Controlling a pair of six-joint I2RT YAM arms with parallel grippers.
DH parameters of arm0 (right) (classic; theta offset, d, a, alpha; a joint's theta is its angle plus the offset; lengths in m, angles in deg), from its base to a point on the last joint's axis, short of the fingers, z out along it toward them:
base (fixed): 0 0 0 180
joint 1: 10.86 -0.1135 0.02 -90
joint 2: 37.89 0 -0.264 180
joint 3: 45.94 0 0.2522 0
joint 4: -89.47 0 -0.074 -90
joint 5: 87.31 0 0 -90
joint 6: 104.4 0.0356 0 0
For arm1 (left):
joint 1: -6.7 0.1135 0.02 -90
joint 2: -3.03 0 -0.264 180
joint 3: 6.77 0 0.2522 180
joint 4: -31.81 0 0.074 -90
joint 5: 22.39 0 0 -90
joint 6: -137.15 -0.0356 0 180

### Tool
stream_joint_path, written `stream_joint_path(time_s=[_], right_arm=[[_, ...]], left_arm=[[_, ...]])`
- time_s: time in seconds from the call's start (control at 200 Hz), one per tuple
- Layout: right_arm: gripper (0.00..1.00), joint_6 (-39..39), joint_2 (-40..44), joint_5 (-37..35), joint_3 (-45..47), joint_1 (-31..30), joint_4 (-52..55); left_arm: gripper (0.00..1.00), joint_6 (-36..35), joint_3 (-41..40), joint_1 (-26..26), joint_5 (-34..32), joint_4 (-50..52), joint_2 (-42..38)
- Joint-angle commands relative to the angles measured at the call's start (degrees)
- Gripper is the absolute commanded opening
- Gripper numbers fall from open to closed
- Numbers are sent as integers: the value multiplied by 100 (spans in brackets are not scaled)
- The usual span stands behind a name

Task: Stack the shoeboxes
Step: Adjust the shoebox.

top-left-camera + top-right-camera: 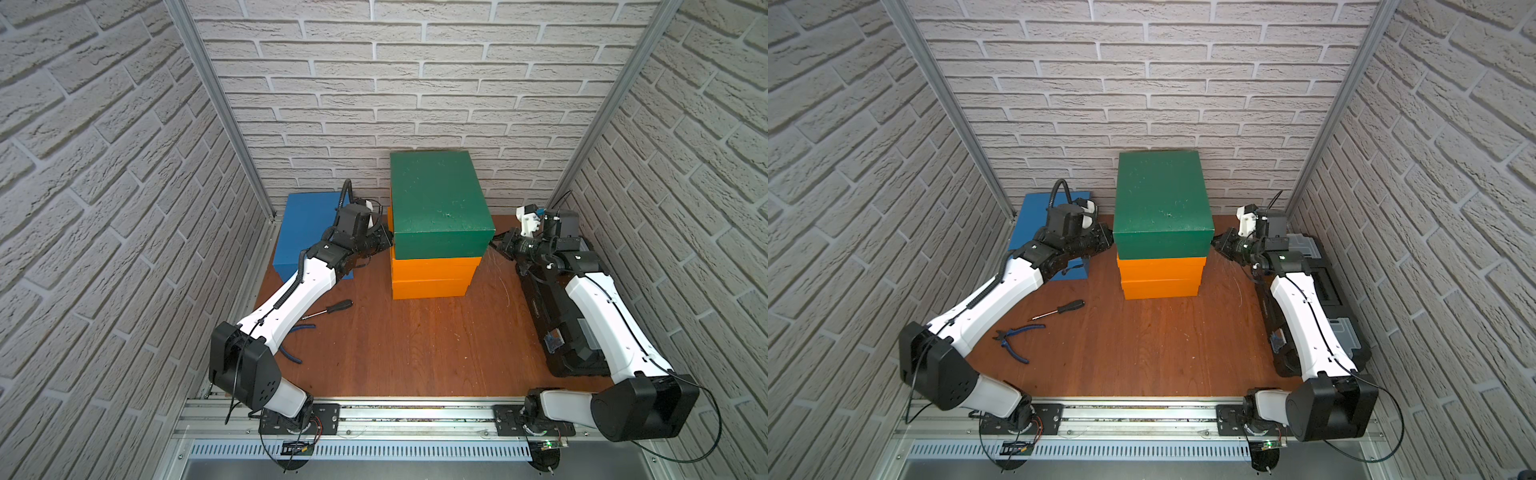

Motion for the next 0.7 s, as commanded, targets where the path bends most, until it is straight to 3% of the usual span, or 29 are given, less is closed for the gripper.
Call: stream_joint_path(time_s=[0.0,0.295,0.695], right_arm=[[3,-191,251,-122,-176,59,140],[3,-361,612,-619,-187,104,434],[3,-83,184,-89,-126,-72,40]], left_arm=[[0,-51,-57,197,-119,-34,-236],[0,-18,-711,366,-270,-76,-510],[0,111,-744,367,26,-307,-219]])
